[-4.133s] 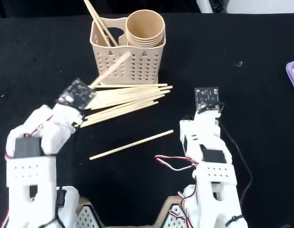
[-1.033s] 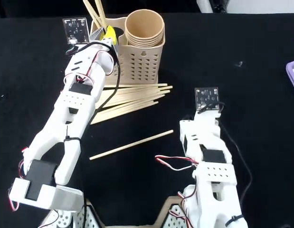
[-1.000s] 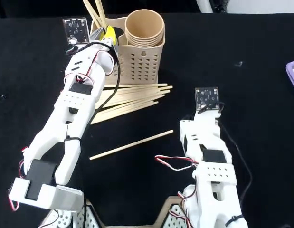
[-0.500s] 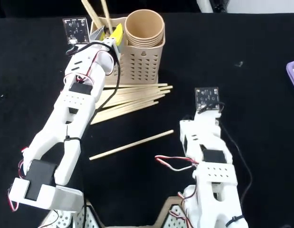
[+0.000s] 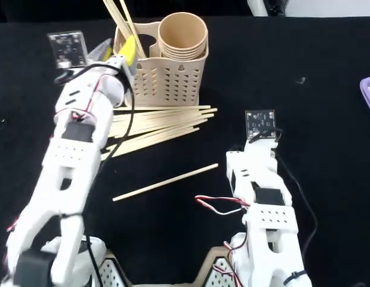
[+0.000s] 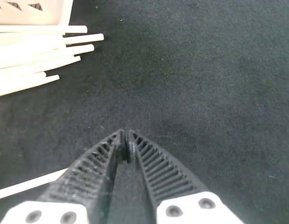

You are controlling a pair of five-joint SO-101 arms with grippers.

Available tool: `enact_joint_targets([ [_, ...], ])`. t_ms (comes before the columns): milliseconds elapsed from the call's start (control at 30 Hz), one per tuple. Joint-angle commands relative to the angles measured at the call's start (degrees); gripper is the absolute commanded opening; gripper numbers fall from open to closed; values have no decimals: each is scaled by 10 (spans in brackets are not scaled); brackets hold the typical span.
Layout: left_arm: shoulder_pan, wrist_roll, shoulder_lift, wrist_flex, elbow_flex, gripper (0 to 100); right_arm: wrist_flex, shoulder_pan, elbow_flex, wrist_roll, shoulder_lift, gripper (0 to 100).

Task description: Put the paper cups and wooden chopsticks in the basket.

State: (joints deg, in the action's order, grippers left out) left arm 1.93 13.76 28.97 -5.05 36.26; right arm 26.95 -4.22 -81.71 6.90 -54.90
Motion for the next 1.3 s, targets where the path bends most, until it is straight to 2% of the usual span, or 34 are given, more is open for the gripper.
enact_joint_targets([
  [0,-15,-4,57,-62,-38,166,-13,8,7,-1,-2,11],
  [133,-65,-70,107,-223,-56,166,-13,8,7,-1,-2,11],
  [267,-102,-153,129,-399,-9,166,-13,8,7,-1,-2,11],
  [433,-105,-278,127,-542,64,170,-13,8,6,-1,-2,11],
  [533,-81,-340,126,-574,87,171,-13,8,5,-1,-2,11],
  [733,20,-393,126,-621,108,173,-13,7,4,-1,-2,11],
  [867,88,-417,124,-621,132,255,-13,7,4,-1,-1,11],
  [933,98,-433,124,-621,147,281,-13,7,4,-1,0,11],
  [1167,102,-525,115,-644,189,252,-13,7,4,-1,0,11],
  [1267,101,-536,71,-636,195,252,-13,7,4,-1,-1,11],
])
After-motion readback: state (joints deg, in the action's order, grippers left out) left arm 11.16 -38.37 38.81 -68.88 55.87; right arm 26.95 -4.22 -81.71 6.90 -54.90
